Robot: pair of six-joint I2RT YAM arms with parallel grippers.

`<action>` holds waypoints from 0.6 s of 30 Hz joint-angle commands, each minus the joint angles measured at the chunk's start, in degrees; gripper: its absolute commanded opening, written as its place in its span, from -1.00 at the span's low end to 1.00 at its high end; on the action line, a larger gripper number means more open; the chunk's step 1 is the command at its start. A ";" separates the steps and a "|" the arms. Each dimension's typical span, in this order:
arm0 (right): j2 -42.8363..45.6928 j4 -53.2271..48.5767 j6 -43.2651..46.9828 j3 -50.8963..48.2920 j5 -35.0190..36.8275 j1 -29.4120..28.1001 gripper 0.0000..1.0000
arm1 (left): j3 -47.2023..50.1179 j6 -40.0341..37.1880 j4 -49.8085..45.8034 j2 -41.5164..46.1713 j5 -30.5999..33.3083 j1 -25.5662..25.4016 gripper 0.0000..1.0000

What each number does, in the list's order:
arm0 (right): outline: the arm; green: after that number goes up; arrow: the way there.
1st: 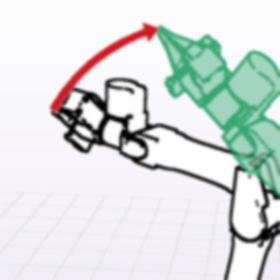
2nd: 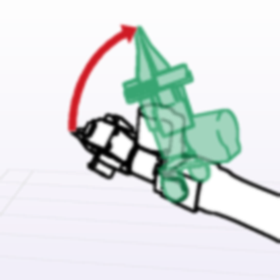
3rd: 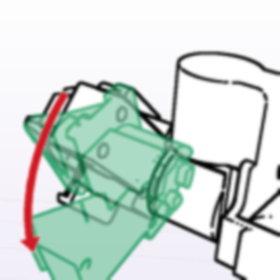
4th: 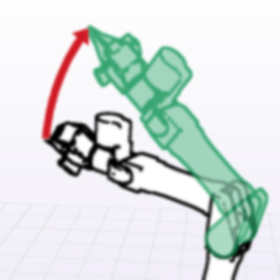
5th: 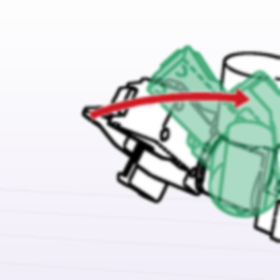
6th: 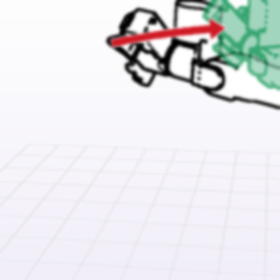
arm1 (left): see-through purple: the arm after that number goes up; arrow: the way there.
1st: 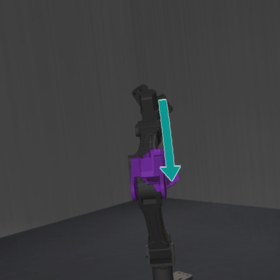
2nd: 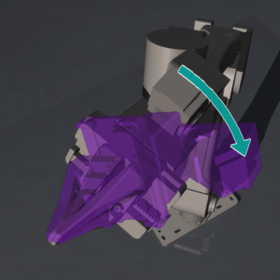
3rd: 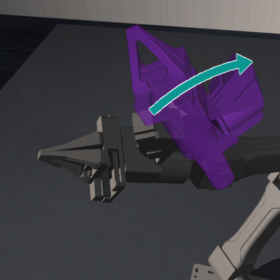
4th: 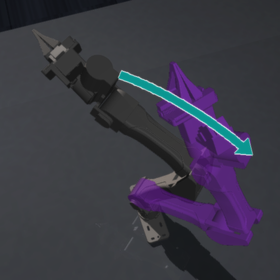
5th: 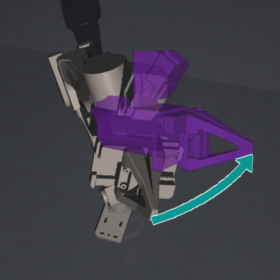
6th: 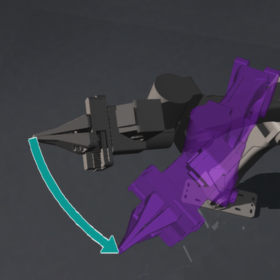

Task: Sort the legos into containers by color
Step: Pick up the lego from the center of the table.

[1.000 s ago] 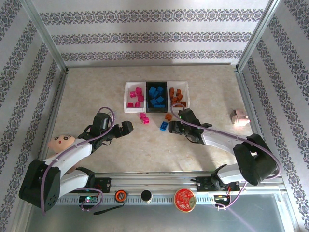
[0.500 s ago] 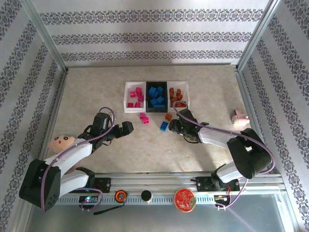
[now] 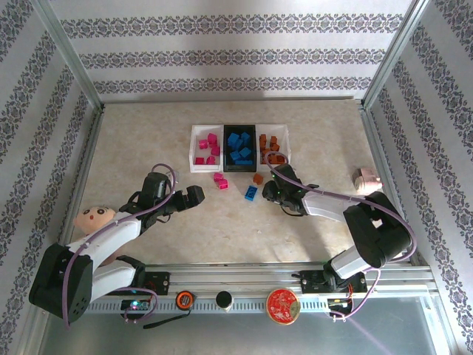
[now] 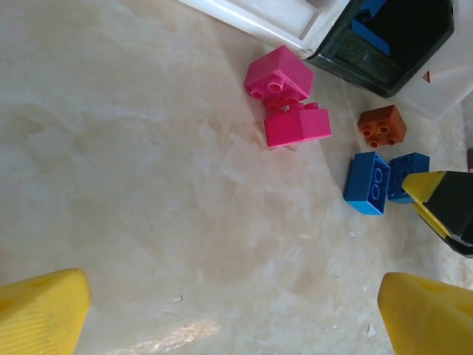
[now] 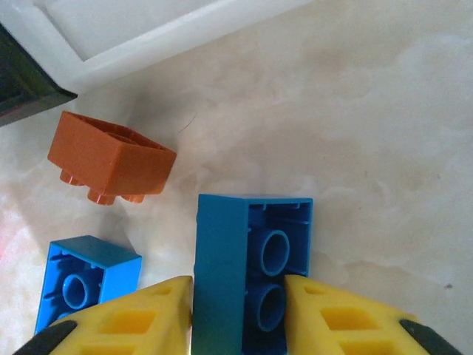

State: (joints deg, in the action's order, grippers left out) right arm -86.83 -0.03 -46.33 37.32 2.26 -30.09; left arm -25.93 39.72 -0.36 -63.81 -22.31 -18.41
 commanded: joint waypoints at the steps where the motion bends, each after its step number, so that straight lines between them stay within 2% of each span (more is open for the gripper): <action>1: 2.83 -1.83 4.11 -0.79 0.45 0.55 -0.30 | -0.92 -0.64 0.62 0.92 -0.58 -0.37 0.99; 12: 12.23 -3.78 9.57 -2.47 -2.66 0.02 -0.33 | -1.13 -0.57 1.41 -0.09 -1.51 -0.34 0.99; 15: 13.35 -4.10 10.50 -0.07 -4.72 -1.04 -0.33 | -1.22 -0.52 1.97 -0.84 -1.85 -0.37 0.99; 18: 10.65 -4.14 11.91 5.00 -6.09 -2.46 -0.33 | -1.41 -0.24 2.67 -1.74 -2.11 -0.33 0.99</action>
State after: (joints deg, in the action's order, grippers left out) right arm -74.59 -3.75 -37.08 37.36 -1.26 -31.07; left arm -25.96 39.72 -0.34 -64.62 -23.31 -18.41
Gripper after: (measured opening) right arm 0.336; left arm 0.997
